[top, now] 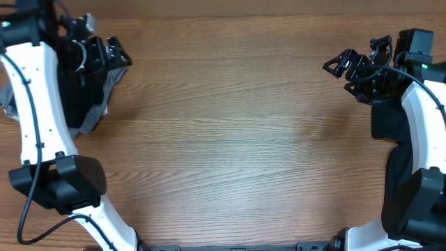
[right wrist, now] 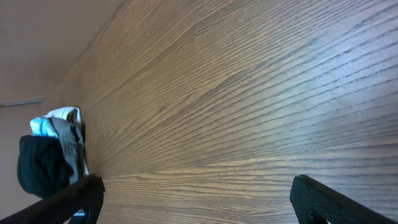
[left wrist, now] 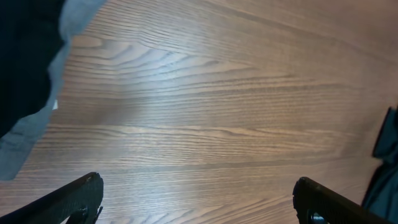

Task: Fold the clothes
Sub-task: 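Release the black square and press it flat on the stack with the left gripper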

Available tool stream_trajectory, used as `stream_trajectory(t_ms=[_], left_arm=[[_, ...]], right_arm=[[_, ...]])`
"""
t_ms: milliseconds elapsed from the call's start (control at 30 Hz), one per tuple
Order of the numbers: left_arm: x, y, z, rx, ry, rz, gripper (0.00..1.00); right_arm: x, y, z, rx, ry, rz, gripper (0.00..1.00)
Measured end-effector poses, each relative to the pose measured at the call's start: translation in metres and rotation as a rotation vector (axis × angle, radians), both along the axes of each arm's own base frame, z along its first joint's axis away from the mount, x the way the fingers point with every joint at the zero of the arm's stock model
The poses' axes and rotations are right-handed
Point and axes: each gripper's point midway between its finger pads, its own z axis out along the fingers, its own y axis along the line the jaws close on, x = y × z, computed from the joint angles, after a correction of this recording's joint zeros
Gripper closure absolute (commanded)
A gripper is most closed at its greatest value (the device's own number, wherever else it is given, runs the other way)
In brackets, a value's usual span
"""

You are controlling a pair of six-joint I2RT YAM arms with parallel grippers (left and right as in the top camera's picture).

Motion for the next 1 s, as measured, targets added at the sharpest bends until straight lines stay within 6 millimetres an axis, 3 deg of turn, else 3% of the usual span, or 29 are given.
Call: stream_trajectory(t_ms=[233,1000], left_arm=[[0.001,-0.019,-0.002,0.03,0.006,-0.048,0.0],[0.001,-0.018,-0.003,0.039,0.008,-0.048,0.0]], right_arm=[[0.0,0.0,0.0,0.0,0.0,0.0,0.0],[0.0,0.0,0.0,0.0,0.0,0.0,0.0]])
